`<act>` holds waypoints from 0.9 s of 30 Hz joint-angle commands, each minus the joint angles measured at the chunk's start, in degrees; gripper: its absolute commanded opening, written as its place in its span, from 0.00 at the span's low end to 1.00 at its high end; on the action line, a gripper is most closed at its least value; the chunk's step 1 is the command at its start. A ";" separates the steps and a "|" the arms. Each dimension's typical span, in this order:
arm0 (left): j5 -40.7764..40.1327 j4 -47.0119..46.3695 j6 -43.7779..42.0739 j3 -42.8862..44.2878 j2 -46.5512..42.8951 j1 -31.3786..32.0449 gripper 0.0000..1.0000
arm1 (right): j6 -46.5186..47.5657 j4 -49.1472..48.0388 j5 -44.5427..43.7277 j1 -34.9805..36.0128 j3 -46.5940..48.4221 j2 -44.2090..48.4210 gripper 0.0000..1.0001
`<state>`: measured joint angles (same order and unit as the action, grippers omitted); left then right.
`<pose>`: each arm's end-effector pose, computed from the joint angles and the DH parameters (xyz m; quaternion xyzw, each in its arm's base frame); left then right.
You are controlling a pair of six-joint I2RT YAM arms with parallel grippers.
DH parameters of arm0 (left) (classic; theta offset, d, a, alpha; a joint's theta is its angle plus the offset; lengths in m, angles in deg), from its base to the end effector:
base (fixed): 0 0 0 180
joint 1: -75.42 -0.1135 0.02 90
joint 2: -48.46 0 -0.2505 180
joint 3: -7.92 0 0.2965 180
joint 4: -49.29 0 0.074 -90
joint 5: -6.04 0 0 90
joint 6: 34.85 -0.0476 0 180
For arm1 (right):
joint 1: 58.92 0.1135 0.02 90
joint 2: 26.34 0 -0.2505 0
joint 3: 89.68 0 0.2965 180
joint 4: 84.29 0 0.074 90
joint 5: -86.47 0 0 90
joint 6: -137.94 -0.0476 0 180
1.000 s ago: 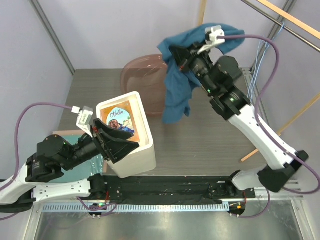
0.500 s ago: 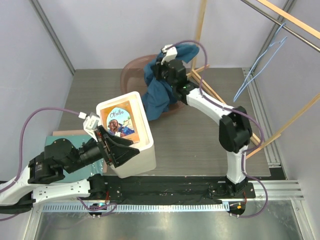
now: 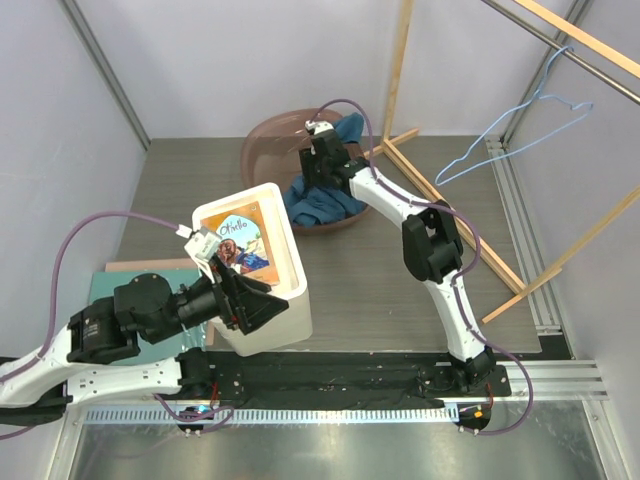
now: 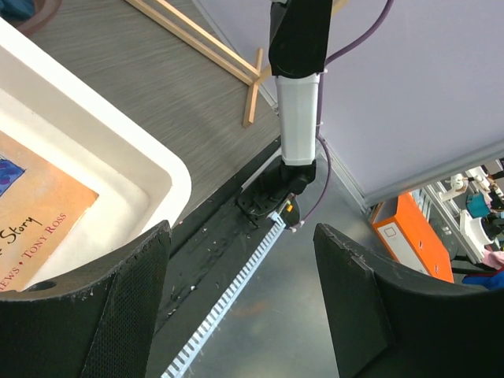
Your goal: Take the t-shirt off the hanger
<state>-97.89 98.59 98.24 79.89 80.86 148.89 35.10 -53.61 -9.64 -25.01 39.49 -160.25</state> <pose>0.0552 -0.1458 0.4163 0.1234 0.7529 -0.4955 0.4153 0.4909 0.3239 0.1991 -0.1382 0.8769 0.1382 0.4391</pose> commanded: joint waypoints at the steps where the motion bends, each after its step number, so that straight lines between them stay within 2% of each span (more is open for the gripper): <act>1: -0.66 -1.33 0.33 1.23 1.17 -0.08 0.73 | -0.17 7.53 -1.54 -0.07 6.24 1.98 0.67; 4: -0.22 -2.38 0.68 1.67 1.96 -0.08 0.73 | -0.78 11.66 -0.22 -0.07 9.32 1.89 0.76; 9: 0.66 -4.58 2.17 1.15 2.93 -0.08 0.73 | -1.31 15.53 -1.27 0.01 7.85 5.75 0.82; 21: 4.00 -10.64 3.58 0.26 6.62 -0.08 0.73 | -2.45 16.59 -7.16 3.26 -9.38 27.09 0.86; 27: 5.05 -12.40 3.49 -0.87 6.80 -0.08 0.73 | -6.05 14.93 -7.34 6.60 -24.20 38.53 0.87</act>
<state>-94.35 90.48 101.48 79.67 87.92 148.89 32.04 -37.39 -15.54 -20.37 23.20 -129.04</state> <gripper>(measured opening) 0.728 0.862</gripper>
